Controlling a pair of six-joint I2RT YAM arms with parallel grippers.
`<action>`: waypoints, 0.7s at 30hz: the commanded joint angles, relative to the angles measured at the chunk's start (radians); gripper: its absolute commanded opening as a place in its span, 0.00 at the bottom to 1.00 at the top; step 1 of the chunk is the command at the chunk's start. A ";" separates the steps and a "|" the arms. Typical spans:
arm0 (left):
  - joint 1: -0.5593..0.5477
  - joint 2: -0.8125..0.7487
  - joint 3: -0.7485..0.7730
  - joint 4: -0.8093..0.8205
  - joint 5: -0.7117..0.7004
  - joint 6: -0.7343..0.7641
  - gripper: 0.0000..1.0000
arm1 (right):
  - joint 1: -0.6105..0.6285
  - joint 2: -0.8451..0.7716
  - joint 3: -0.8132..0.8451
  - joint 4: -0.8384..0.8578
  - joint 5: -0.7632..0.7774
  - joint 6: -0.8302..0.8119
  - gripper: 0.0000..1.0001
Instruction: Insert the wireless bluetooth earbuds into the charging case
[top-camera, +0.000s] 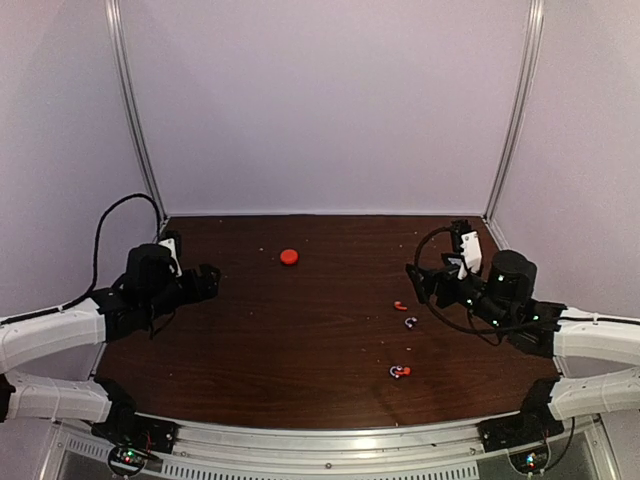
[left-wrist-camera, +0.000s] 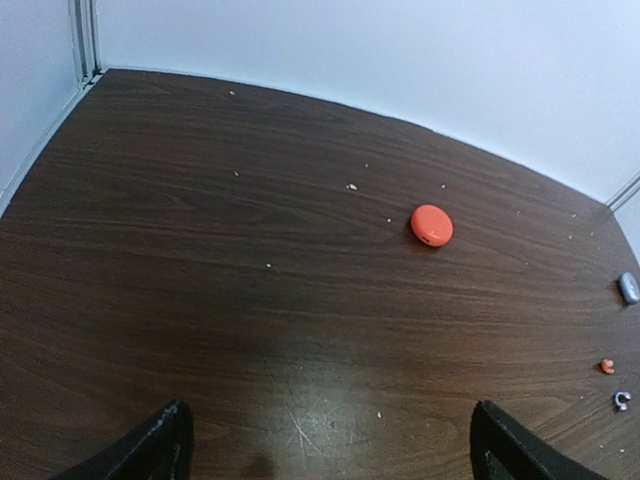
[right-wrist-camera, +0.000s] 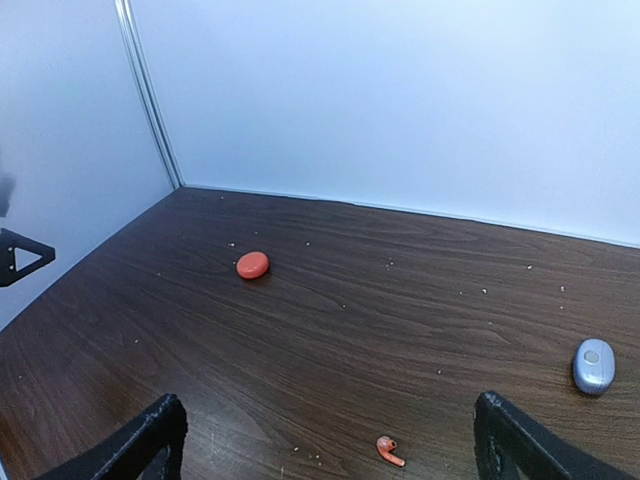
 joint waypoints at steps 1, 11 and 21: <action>-0.005 0.111 0.102 0.034 -0.005 0.096 0.98 | -0.004 0.021 0.020 -0.030 -0.011 0.001 1.00; -0.005 0.421 0.368 0.044 0.165 0.318 0.98 | -0.059 0.128 0.068 -0.006 -0.209 -0.004 1.00; -0.005 0.703 0.630 -0.029 0.280 0.436 0.98 | -0.087 0.264 0.173 -0.145 -0.130 0.151 1.00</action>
